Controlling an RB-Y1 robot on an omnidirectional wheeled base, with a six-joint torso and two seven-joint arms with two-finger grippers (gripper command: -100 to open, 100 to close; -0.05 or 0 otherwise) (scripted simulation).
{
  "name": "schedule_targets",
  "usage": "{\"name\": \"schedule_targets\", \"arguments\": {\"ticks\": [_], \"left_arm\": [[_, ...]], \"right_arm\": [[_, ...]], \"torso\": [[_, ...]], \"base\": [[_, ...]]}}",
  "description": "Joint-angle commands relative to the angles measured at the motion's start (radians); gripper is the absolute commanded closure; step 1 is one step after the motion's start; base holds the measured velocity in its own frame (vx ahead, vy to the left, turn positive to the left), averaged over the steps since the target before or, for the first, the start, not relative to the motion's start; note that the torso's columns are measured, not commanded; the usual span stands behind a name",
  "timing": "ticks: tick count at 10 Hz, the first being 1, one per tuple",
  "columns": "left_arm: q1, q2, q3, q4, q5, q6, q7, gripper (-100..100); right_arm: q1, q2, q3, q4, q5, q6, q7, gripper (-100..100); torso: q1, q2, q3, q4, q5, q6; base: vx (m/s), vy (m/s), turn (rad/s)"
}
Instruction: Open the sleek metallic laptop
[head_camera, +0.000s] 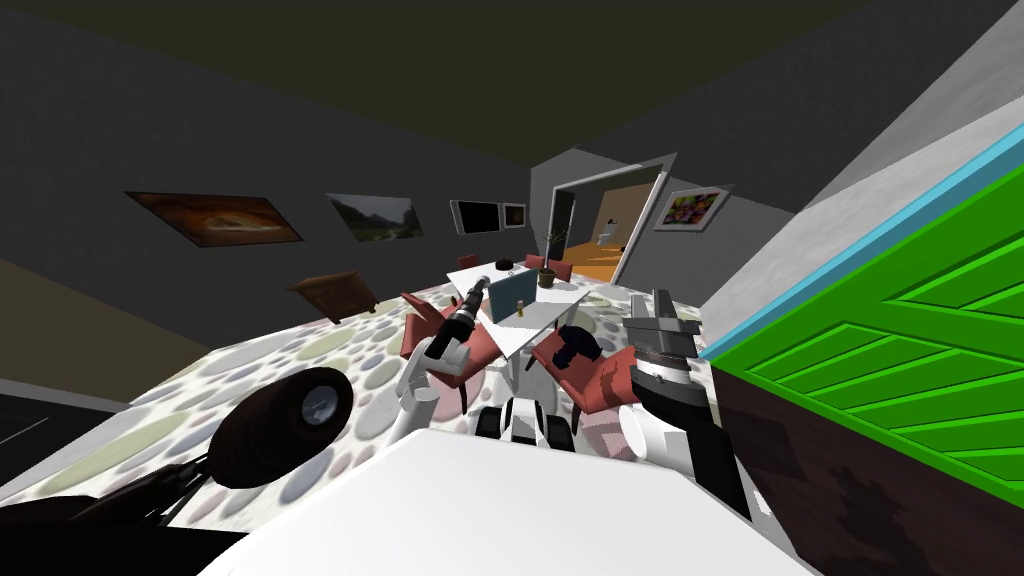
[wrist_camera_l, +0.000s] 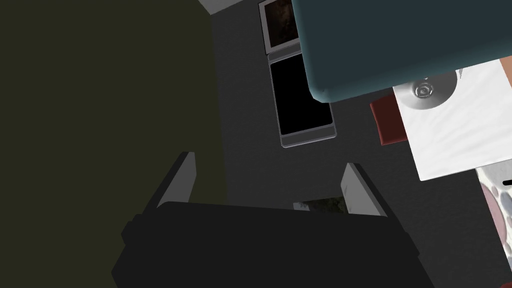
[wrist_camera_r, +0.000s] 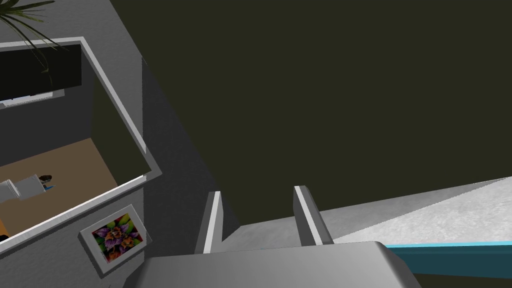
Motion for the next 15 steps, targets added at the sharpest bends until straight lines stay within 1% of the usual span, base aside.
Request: {"name": "schedule_targets", "arguments": {"ticks": [1, 2, 3, 4, 5, 6, 7, 8, 10, 11, 15], "left_arm": [[-0.030, -0.004, -0.004, 0.017, -0.015, 0.071, -0.009, -100], [-0.049, -0.006, -0.007, 0.027, -0.026, 0.105, -0.015, -100], [-0.049, -0.006, -0.007, 0.027, -0.026, 0.115, -0.015, -100], [-0.068, -0.008, -0.010, 0.036, -0.036, 0.158, -0.021, -100], [-0.087, -0.009, -0.012, 0.045, -0.045, 0.185, -0.026, -100], [-0.087, -0.009, -0.012, 0.045, -0.045, 0.199, -0.026, -100], [-0.105, -0.009, -0.015, 0.054, -0.055, 0.234, -0.032, -100], [-0.105, -0.009, -0.015, 0.054, -0.055, 0.239, -0.032, -100], [-0.137, -0.006, -0.020, 0.069, -0.072, 0.304, -0.042, -100], [-0.137, -0.006, -0.020, 0.069, -0.072, 0.311, -0.042, -100], [-0.186, 0.011, -0.028, 0.090, -0.098, 0.423, -0.057, -100]], "right_arm": [[0.000, 0.000, 0.000, 0.000, 0.000, 0.000, 0.000, 0], [0.000, 0.000, 0.000, 0.000, 0.000, 0.000, 0.000, 0], [0.000, 0.000, 0.000, 0.000, 0.000, 0.000, 0.000, 0], [0.000, 0.000, 0.000, 0.000, 0.000, 0.000, 0.000, 0], [0.000, 0.000, 0.000, 0.000, 0.000, 0.000, 0.000, 0], [0.000, 0.000, 0.000, 0.000, 0.000, 0.000, 0.000, 0], [0.000, 0.000, 0.000, 0.000, 0.000, 0.000, 0.000, 0], [0.000, 0.000, 0.000, 0.000, 0.000, 0.000, 0.000, 0], [0.000, 0.000, 0.000, 0.000, 0.000, 0.000, 0.000, 0], [0.000, 0.000, 0.000, 0.000, 0.000, 0.000, 0.000, 0], [0.000, 0.000, 0.000, 0.000, 0.000, 0.000, 0.000, 0]], "torso": [[0.000, 0.000, 0.000, 0.000, 0.000, 0.000], [0.000, 0.000, 0.000, 0.000, 0.000, 0.000], [0.000, 0.000, 0.000, 0.000, 0.000, 0.000], [0.000, 0.001, 0.000, 0.000, 0.000, 0.000], [0.000, 0.001, 0.000, 0.000, 0.000, 0.000], [0.000, 0.000, 0.000, 0.000, 0.000, 0.000], [0.000, 0.000, 0.000, 0.000, 0.000, 0.000], [0.000, 0.000, 0.000, 0.000, 0.000, 0.000], [0.000, 0.000, 0.000, 0.000, 0.000, 0.000], [0.000, 0.000, 0.000, 0.000, 0.000, 0.000], [0.000, 0.000, 0.000, 0.000, 0.000, 0.000]], "base": [[0.025, -0.001, -0.015], [0.023, -0.004, -0.022], [0.016, -0.003, -0.011], [0.015, -0.003, -0.018], [0.024, -0.005, -0.030], [0.019, -0.003, -0.010], [0.019, 0.000, -0.015], [0.016, 0.000, -0.011], [0.020, -0.003, -0.021], [0.017, -0.003, -0.010], [0.018, -0.001, -0.018]]}}
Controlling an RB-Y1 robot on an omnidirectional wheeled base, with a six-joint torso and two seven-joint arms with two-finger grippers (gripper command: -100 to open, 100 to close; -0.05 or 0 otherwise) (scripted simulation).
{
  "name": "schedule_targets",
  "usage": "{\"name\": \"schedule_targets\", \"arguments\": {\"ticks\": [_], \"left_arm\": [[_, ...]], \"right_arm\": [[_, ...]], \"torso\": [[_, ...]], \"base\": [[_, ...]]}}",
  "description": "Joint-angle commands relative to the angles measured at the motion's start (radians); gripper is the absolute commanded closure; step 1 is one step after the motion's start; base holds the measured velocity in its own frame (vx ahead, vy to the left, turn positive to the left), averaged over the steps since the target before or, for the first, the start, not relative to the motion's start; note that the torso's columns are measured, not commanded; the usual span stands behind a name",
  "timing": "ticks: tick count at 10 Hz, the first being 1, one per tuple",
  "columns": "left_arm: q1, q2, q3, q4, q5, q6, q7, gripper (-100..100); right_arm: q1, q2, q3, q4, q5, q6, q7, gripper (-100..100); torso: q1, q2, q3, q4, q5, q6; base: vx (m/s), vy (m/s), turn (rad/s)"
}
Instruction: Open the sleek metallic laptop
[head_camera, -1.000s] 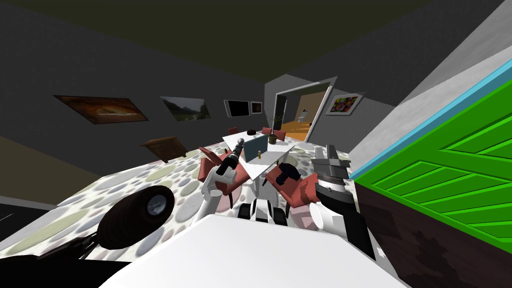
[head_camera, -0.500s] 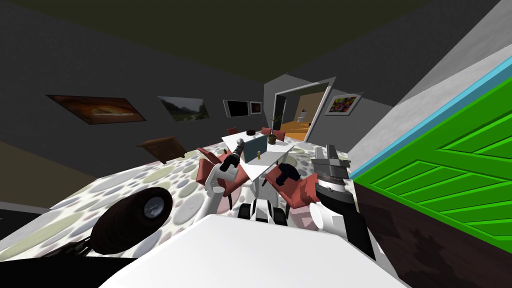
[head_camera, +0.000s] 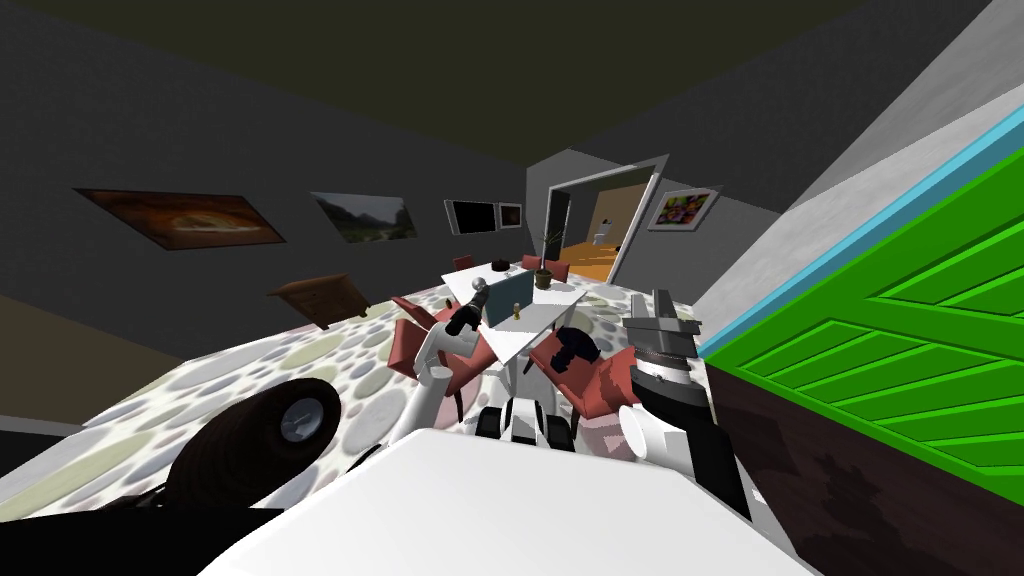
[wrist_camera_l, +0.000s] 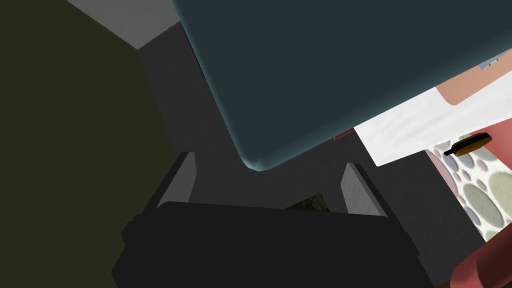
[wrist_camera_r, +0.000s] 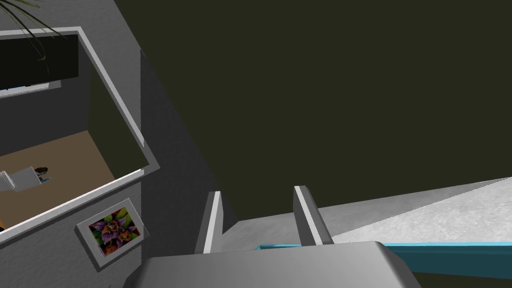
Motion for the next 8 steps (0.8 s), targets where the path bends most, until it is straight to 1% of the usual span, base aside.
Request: {"name": "schedule_targets", "arguments": {"ticks": [1, 3, 4, 5, 6, 8], "left_arm": [[-0.025, 0.015, -0.004, 0.010, -0.013, 0.063, -0.008, -100], [-0.040, 0.029, -0.006, 0.016, -0.021, 0.098, -0.013, -100], [-0.036, 0.022, -0.007, 0.013, -0.021, 0.086, -0.012, -100], [-0.087, 0.063, -0.002, 0.064, 0.028, 0.040, -0.028, -100], [-0.118, 0.063, -0.002, 0.097, 0.036, 0.015, -0.028, -100], [-0.118, 0.063, -0.002, 0.159, 0.036, 0.014, -0.028, -100]], "right_arm": [[0.000, 0.000, 0.000, 0.000, 0.000, 0.000, 0.000, 0], [0.000, 0.000, 0.000, 0.000, 0.000, 0.000, 0.000, 0], [0.000, 0.000, 0.000, 0.000, 0.000, 0.000, 0.000, 0], [0.000, 0.000, 0.000, 0.000, 0.000, 0.000, 0.000, 0], [0.000, 0.000, 0.000, 0.000, 0.000, 0.000, 0.000, 0], [0.000, 0.000, 0.000, 0.000, 0.000, 0.000, 0.000, 0]], "torso": [[0.000, 0.000, 0.000, 0.000, 0.000, 0.000], [0.000, 0.000, 0.000, 0.000, 0.000, 0.000], [0.000, 0.000, 0.000, 0.000, 0.000, 0.000], [0.000, 0.001, 0.000, 0.000, 0.000, 0.000], [-0.002, 0.004, 0.002, 0.001, -0.001, 0.001], [-0.001, 0.001, 0.001, 0.001, -0.001, 0.001]], "base": [[0.020, -0.003, -0.012], [0.016, -0.002, -0.014], [0.007, -0.001, -0.003], [-0.065, -0.043, -0.074], [-0.091, -0.042, -0.033], [-0.044, -0.018, -0.010]]}}
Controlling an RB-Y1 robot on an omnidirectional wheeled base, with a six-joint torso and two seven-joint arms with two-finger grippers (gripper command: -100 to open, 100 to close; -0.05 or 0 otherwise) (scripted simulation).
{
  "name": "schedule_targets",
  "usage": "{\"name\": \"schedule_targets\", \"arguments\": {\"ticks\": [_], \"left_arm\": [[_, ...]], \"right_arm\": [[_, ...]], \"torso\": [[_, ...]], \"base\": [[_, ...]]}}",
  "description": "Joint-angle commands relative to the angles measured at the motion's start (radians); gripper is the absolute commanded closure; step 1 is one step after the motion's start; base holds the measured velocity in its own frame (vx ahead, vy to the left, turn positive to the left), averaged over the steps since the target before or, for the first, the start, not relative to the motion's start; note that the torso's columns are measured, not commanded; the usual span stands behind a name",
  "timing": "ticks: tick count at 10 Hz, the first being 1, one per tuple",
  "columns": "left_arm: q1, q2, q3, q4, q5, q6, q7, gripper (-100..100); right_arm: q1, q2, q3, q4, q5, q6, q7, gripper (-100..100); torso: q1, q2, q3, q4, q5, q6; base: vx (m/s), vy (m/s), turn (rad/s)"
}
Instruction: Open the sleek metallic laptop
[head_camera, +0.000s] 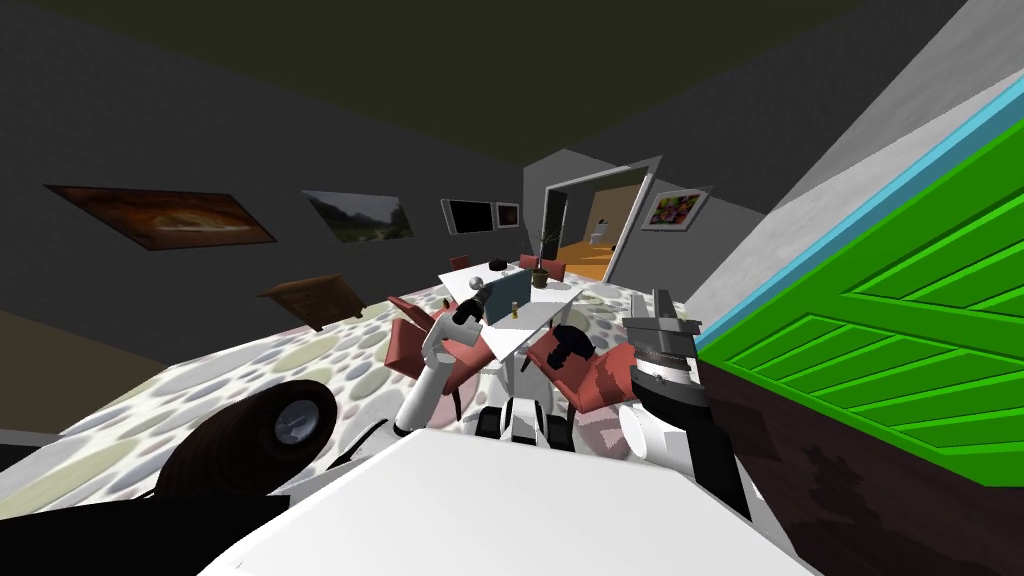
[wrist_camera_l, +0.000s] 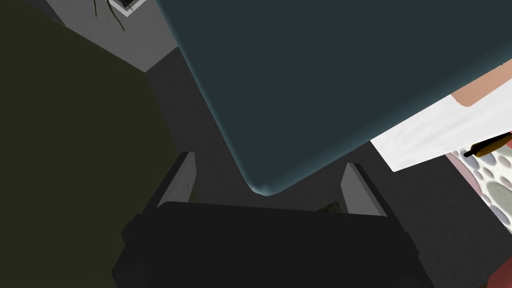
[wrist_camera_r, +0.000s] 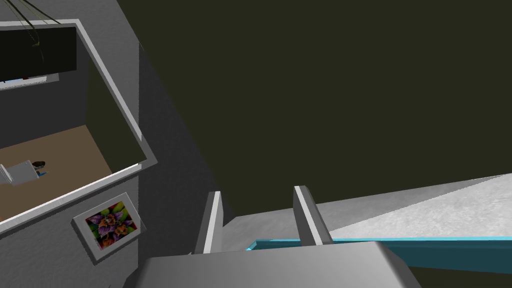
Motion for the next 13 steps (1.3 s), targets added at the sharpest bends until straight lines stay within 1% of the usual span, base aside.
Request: {"name": "schedule_targets", "arguments": {"ticks": [1, 2, 3, 5, 6, 7, 8, 10, 11, 12, 13], "left_arm": [[-0.004, 0.006, 0.002, 0.065, 0.008, -0.010, 0.000, -100], [-0.068, 0.046, 0.008, 0.115, 0.059, -0.057, -0.016, -100], [-0.086, 0.046, 0.008, 0.156, 0.066, -0.082, -0.016, -100], [-0.086, 0.046, 0.008, 0.222, 0.066, -0.086, -0.016, -100], [-0.137, 0.085, 0.013, 0.258, 0.110, -0.140, -0.032, -100], [-0.164, 0.085, 0.013, 0.288, 0.124, -0.159, -0.032, -100], [-0.167, 0.085, 0.013, 0.307, 0.124, -0.161, -0.032, -100], [-0.167, 0.085, 0.013, 0.377, 0.124, -0.161, -0.032, -100], [-0.215, 0.125, 0.019, 0.414, 0.176, -0.224, -0.048, -100], [-0.246, 0.125, 0.019, 0.437, 0.182, -0.237, -0.048, -100], [-0.249, 0.125, 0.019, 0.471, 0.182, -0.237, -0.048, -100]], "right_arm": [[0.000, 0.000, 0.000, 0.000, 0.000, 0.000, 0.000, 0], [0.000, 0.000, 0.000, 0.000, 0.000, 0.000, 0.000, 0], [0.000, 0.000, 0.000, 0.000, 0.000, 0.000, 0.000, 0], [0.000, 0.000, 0.000, 0.000, 0.000, 0.000, 0.000, 0], [0.000, 0.000, 0.000, 0.000, 0.000, 0.000, 0.000, 0], [0.000, 0.000, 0.000, 0.000, 0.000, 0.000, 0.000, 0], [0.000, 0.000, 0.000, 0.000, 0.000, 0.000, 0.000, 0], [0.000, 0.000, 0.000, 0.000, 0.000, 0.000, 0.000, 0], [0.000, 0.000, 0.000, 0.000, 0.000, 0.000, 0.000, 0], [0.000, 0.000, 0.000, 0.000, 0.000, 0.000, 0.000, 0], [0.000, 0.000, 0.000, 0.000, 0.000, 0.000, 0.000, 0]], "torso": [[0.002, -0.003, -0.002, -0.001, 0.001, -0.001], [0.003, -0.004, -0.003, -0.002, 0.001, -0.001], [-0.001, 0.000, -0.001, 0.000, 0.000, 0.001], [0.000, -0.002, -0.001, -0.001, 0.000, 0.000], [0.002, -0.005, -0.003, -0.002, 0.001, 0.000], [0.000, -0.002, -0.002, -0.001, 0.000, 0.001], [-0.001, 0.000, 0.000, 0.000, 0.000, 0.001], [0.003, -0.003, -0.002, -0.001, 0.001, -0.001], [0.003, -0.003, -0.002, -0.001, 0.001, -0.001], [0.000, 0.001, 0.000, 0.000, 0.000, 0.000], [-0.002, 0.002, 0.001, 0.001, -0.001, 0.001]], "base": [[0.000, 0.000, 0.000], [-0.083, -0.045, -0.053], [-0.095, -0.050, -0.051], [-0.022, -0.014, -0.007], [-0.062, -0.044, -0.073], [-0.083, -0.046, -0.051], [-0.047, -0.024, -0.010], [-0.007, -0.004, 0.001], [-0.064, -0.039, -0.096], [-0.090, -0.040, -0.028], [-0.047, -0.024, 0.000]]}}
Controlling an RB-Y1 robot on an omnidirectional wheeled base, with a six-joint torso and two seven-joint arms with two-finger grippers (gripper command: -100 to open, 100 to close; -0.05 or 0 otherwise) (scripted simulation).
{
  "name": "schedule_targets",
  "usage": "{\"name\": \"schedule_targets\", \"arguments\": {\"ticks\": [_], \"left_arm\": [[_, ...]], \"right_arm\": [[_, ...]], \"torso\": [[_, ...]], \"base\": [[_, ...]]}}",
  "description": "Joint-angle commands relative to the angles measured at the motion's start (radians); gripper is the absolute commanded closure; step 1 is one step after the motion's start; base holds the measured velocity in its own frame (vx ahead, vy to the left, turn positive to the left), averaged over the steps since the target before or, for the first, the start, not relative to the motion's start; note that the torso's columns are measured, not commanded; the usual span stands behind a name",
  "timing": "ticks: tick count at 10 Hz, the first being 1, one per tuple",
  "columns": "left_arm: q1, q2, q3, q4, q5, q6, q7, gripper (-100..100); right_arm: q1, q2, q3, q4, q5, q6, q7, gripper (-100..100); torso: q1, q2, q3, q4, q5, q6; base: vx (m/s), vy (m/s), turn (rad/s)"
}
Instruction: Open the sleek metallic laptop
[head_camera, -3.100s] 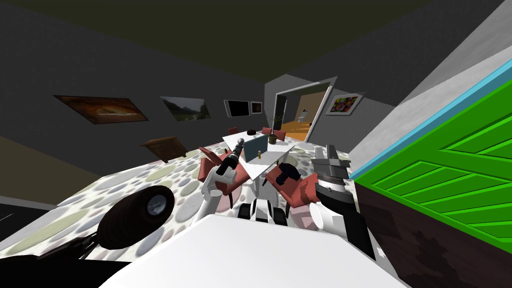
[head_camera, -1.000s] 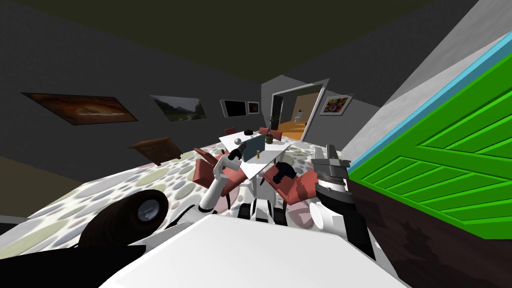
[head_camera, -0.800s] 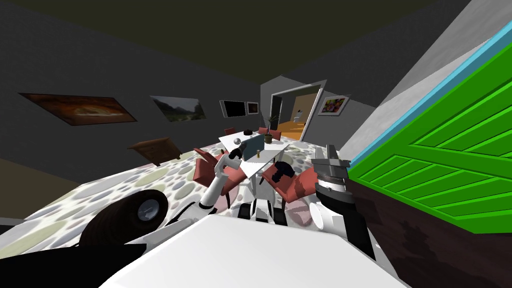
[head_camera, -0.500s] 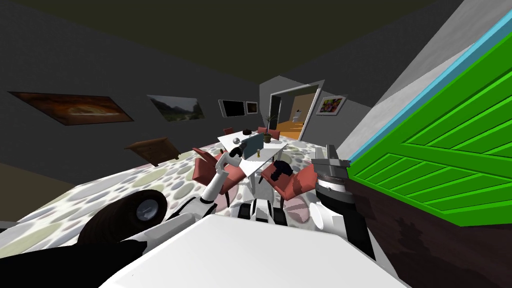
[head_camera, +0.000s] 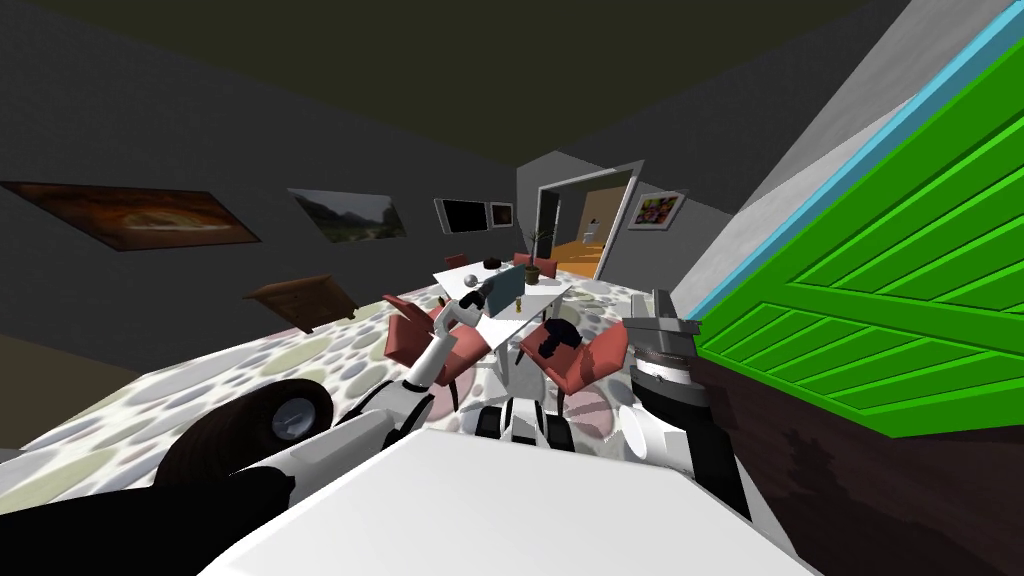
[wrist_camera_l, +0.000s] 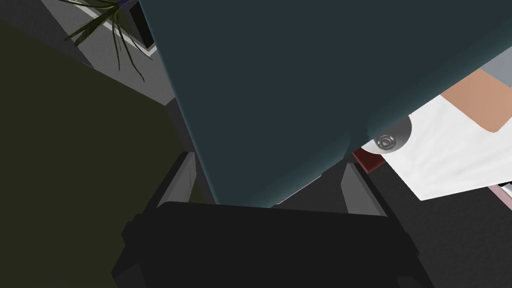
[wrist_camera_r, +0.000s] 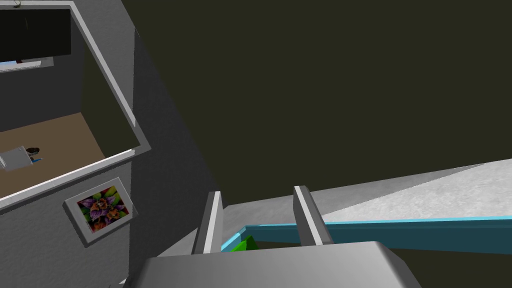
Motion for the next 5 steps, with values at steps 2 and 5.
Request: {"name": "schedule_targets", "arguments": {"ticks": [2, 5], "left_arm": [[-0.025, 0.006, 0.000, 0.111, 0.011, -0.020, -0.002, -100], [-0.102, 0.046, 0.005, 0.166, 0.069, -0.074, -0.018, -100]], "right_arm": [[0.000, 0.000, 0.000, 0.000, 0.000, 0.000, 0.000, 0], [0.000, 0.000, 0.000, 0.000, 0.000, 0.000, 0.000, 0]], "torso": [[0.003, -0.005, -0.003, -0.002, 0.001, -0.001], [0.003, -0.004, -0.003, -0.002, 0.001, -0.001]], "base": [[-0.007, -0.007, 0.000], [-0.054, -0.027, -0.043]]}}
